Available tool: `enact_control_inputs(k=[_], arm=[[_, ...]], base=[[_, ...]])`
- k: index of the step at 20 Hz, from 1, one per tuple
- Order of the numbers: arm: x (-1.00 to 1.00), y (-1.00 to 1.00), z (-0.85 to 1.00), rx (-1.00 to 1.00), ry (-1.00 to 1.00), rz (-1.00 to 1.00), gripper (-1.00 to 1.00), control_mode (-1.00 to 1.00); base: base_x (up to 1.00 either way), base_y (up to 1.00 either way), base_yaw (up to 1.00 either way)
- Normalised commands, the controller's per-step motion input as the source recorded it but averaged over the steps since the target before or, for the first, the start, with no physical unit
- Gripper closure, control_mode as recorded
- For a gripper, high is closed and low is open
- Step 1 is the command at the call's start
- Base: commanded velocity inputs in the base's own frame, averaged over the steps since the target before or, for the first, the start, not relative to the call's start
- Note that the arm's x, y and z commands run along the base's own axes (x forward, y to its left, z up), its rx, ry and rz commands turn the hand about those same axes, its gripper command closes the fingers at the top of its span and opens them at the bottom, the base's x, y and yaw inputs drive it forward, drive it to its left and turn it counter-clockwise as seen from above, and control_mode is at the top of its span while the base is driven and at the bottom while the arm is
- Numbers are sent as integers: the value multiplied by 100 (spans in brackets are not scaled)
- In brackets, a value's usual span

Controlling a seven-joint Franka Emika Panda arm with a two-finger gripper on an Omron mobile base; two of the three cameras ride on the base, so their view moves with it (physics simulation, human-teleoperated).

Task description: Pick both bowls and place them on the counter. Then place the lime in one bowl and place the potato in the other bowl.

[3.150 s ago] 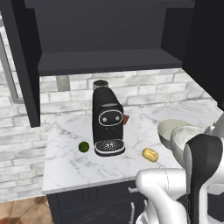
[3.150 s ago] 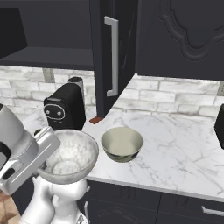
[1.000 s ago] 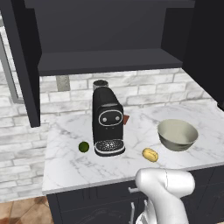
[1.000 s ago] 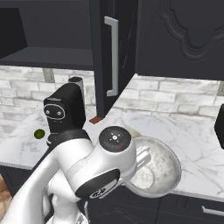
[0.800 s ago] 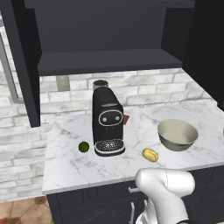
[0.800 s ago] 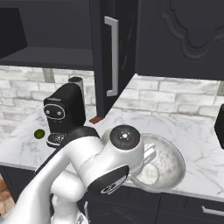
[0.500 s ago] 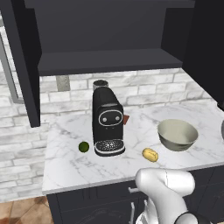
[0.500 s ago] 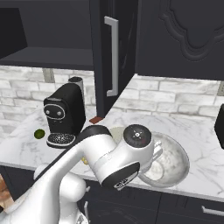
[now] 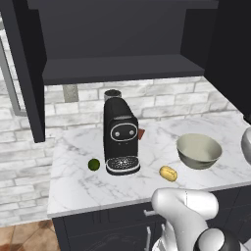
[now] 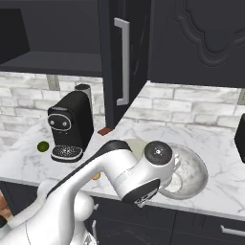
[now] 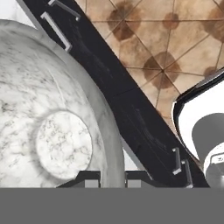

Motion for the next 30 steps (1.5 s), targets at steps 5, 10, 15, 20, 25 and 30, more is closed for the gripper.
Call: enact_control_inputs(k=[5, 10, 15, 20, 25, 30], arm=[[18, -20, -24, -7, -3, 6, 100, -100], [23, -11, -14, -8, 1, 1, 100, -100], [30, -5, -12, -9, 6, 2, 100, -100], [22, -7, -10, -5, 4, 5, 100, -100], [20, -13, -13, -2, 3, 7, 100, -100], [20, -11, -18, -3, 3, 6, 100, -100]], base=[[0, 0, 0], [0, 0, 0], [0, 0, 0], [0, 0, 0], [0, 0, 0], [0, 0, 0]])
